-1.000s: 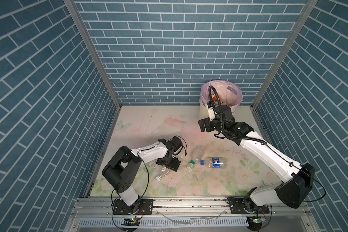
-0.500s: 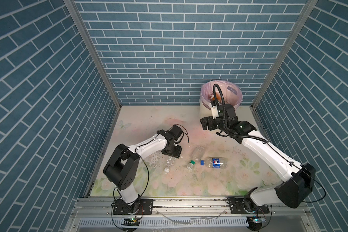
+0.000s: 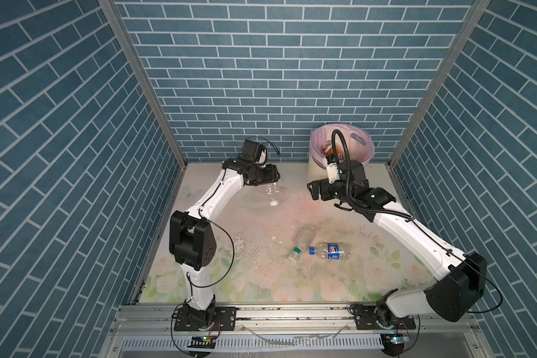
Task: Throw the plastic bottles in the bin
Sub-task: Pick up the plastic bottle from the bottom-center of the table, then throw the plastic bottle into the trash bin.
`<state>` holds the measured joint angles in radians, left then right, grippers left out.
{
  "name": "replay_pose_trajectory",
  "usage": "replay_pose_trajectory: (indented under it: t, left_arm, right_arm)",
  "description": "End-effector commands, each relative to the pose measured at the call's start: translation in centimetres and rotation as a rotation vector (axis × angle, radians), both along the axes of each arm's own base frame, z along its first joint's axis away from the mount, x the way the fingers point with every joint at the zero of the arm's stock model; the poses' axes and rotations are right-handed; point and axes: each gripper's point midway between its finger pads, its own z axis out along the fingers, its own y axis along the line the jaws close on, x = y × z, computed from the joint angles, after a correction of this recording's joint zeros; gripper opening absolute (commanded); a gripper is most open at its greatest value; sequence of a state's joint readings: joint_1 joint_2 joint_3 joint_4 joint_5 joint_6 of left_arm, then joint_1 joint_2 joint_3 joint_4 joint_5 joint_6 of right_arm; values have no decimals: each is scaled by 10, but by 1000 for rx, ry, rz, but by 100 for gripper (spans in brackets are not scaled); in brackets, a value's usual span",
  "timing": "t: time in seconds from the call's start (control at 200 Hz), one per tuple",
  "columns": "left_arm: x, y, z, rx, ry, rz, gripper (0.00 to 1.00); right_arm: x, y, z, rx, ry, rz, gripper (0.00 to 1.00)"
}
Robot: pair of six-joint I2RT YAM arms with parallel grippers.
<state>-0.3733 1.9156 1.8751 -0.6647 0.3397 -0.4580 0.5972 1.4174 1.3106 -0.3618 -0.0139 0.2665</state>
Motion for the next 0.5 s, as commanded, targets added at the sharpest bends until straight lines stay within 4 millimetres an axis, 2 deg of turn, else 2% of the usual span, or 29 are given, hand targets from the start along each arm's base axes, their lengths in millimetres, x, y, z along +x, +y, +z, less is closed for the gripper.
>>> replay_pose_trajectory:
  t: [0.0, 0.095, 0.215, 0.495]
  left_arm:
    - [11, -17, 33, -125, -19, -4, 63]
    - [16, -29, 56, -202, -49, -11, 63]
    - [13, -42, 76, -242, -79, -29, 64]
    - [-9, -69, 105, -318, -105, -91, 64]
  right_arm:
    - [-6, 17, 4, 102, 15, 64, 98]
    - [-4, 29, 11, 149, 13, 100, 98]
    - [2, 42, 21, 181, 4, 131, 98]
    - [19, 65, 40, 224, -30, 162, 95]
